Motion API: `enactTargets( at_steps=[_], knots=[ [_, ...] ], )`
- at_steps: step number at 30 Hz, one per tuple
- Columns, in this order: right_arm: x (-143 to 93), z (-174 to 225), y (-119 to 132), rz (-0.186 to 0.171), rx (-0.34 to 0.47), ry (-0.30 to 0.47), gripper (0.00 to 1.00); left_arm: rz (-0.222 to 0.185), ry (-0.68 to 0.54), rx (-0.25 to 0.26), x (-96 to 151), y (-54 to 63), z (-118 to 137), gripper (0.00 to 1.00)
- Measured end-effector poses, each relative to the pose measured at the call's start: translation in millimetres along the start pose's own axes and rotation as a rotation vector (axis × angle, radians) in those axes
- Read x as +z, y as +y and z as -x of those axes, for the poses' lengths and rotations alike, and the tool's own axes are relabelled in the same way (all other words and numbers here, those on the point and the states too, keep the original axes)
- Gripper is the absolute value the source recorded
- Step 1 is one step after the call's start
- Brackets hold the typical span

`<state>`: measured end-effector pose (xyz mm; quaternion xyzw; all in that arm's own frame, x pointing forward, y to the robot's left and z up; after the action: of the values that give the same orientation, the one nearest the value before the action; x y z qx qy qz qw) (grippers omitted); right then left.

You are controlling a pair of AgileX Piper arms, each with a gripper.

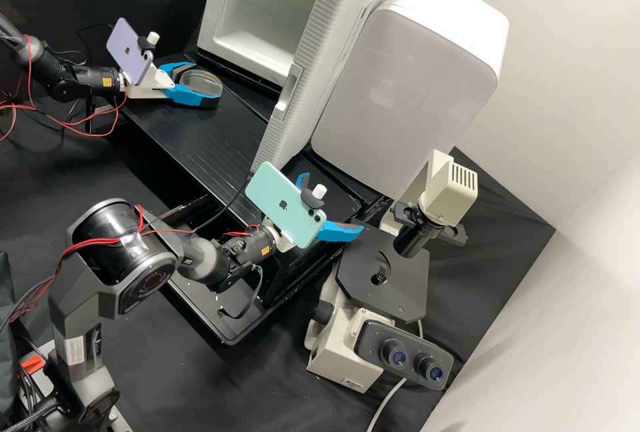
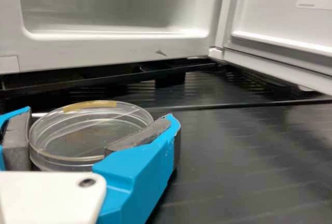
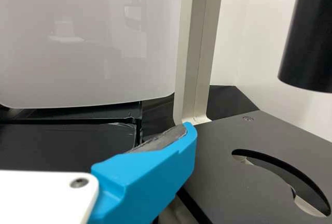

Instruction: Place the petri dish in the incubator

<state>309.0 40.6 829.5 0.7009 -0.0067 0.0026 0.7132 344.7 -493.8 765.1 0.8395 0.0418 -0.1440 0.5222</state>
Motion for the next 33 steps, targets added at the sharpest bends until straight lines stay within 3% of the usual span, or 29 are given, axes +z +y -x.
enactTargets(
  at_steps=[6,11,18,25,33],
  knots=[
    [0,0,0,0.000,0.000,0.000,1.00,-0.019,-0.050,-0.028,11,12.3,12,0.00],
    [0,0,0,0.000,0.000,0.000,1.00,-0.060,-0.102,0.011,21,29.7,22,0.00],
    [0,0,0,0.000,0.000,0.000,1.00,-0.050,-0.137,0.052,29,44.4,32,0.00],
    [0,0,0,0.000,0.000,0.000,1.00,-0.083,-0.165,0.079,35,54.8,36,0.00],
    [0,0,0,0.000,0.000,0.000,1.00,-0.088,-0.193,0.154,48,81.1,25,0.00]
  ],
)
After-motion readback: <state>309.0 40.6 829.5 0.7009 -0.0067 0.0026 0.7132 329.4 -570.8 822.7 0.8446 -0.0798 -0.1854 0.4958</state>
